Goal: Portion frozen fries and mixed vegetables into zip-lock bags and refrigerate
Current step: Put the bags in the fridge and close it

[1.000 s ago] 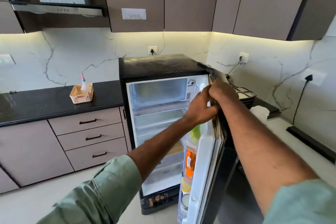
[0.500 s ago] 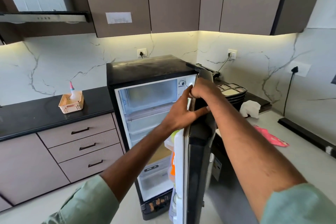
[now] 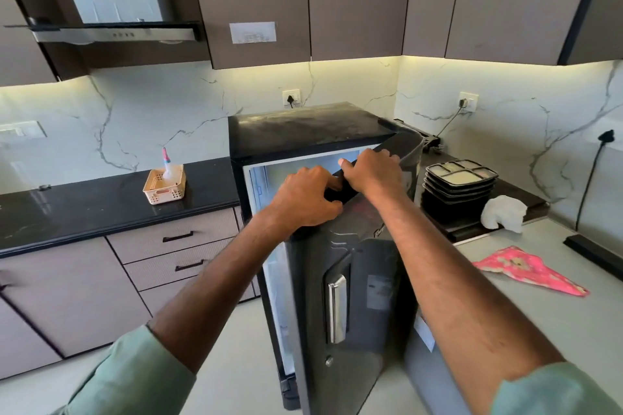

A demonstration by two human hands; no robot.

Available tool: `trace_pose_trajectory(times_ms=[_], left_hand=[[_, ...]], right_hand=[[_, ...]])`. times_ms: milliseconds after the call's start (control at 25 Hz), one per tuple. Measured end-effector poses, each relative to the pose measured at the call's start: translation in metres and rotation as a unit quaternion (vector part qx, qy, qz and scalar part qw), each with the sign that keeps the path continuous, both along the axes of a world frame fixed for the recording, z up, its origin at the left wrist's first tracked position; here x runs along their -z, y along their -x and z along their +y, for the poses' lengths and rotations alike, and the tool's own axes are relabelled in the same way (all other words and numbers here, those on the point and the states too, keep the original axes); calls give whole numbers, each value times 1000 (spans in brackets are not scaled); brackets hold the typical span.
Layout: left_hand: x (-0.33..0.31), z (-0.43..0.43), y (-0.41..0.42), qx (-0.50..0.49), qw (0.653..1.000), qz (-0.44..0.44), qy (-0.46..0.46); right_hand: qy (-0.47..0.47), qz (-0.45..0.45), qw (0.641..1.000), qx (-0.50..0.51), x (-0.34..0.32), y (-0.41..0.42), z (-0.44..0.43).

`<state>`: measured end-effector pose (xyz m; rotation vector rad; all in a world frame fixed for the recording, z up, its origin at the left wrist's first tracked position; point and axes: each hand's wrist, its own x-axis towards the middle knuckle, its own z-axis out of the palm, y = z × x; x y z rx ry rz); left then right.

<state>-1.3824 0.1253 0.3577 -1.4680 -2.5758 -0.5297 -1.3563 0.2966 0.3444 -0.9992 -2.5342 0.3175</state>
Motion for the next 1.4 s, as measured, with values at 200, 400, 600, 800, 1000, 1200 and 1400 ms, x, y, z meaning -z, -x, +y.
trace_pose_trajectory(times_ms=[200,400,600,800,1000,1200,1400], left_hand=[[14,-9,46,-17,1000,9,-14],[25,-13,91,-38,997,-1,-62],[37,-2,122,-93,992,-5,-86],[40,8,153,-140,985,-21,-96],[42,14,174,-150,981,-29,-117],[45,15,178,-140,980,-29,-137],[48,12,175,-124,978,-33,-162]], right_hand=[[4,76,997,-29,15,31,-8],[-45,76,995,-49,29,56,-4],[-111,54,991,-49,37,75,2],[-129,13,989,-68,35,89,7],[-142,-2,987,-80,36,97,14],[-147,8,986,-76,39,100,12],[-137,9,988,-76,37,100,11]])
